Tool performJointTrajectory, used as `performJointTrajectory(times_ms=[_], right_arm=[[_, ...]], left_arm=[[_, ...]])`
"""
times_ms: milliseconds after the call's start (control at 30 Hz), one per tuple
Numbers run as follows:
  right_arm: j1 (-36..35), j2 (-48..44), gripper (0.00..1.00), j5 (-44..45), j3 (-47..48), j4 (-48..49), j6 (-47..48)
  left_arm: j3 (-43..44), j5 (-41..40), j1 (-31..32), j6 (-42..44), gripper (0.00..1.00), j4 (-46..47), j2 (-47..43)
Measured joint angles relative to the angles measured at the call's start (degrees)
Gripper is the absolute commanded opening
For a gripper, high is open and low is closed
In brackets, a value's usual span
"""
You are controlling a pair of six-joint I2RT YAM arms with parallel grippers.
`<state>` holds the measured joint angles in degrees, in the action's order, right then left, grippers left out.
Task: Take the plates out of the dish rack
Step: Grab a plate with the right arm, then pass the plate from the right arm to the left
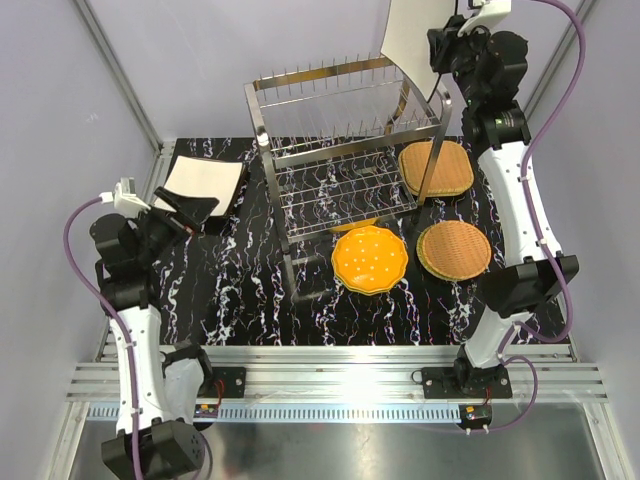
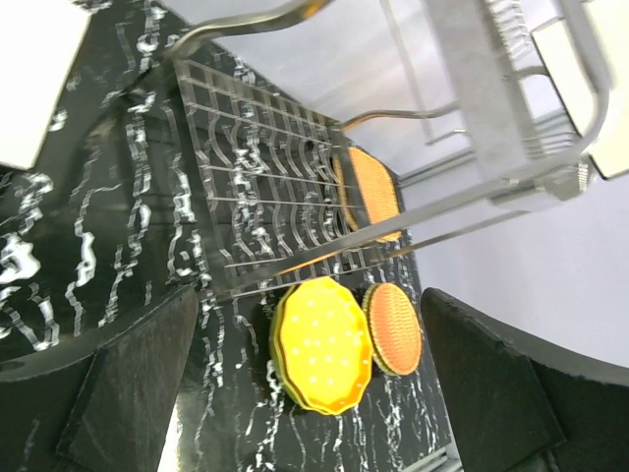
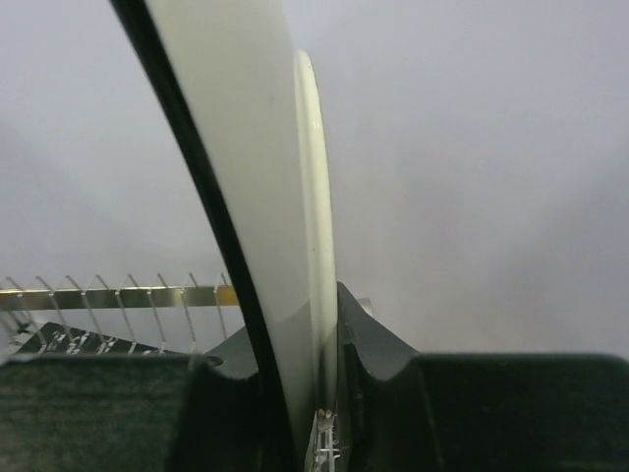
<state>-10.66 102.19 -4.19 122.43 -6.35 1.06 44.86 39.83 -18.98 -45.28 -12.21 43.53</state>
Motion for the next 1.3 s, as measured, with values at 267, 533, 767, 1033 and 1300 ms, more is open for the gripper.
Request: performJointTrajectory(times_ms=[267,533,767,1033,1300], right_arm=[[-0.2,0.4,0.00,-3.5,3.0,0.1,-2.3],[-0.2,0.4,0.00,-5.1,4.7,-0.9,-8.2],[-0.2,0.4,0.00,-7.4,9.2,-6.4,-19.4],[-0.2,-0.3,0.00,-10.3,11.4,-9.8,-32.6],[-0.2,-1.9,0.00,-14.3,9.4,-12.2,-45.0]], left_arm=[[4.5,-1.6,5.6,-3.6,0.99,3.2,0.5],[10.0,-5.5,14.3,-7.4,0.99,7.2,3.5],[14.8,-10.6,23.7,-10.5,0.99,12.1,7.9],[19.4,-17.8,33.8,-13.3,0.99,17.9,14.1],[25.7,-23.7,42.1,-14.3,0.99,23.2,23.0]])
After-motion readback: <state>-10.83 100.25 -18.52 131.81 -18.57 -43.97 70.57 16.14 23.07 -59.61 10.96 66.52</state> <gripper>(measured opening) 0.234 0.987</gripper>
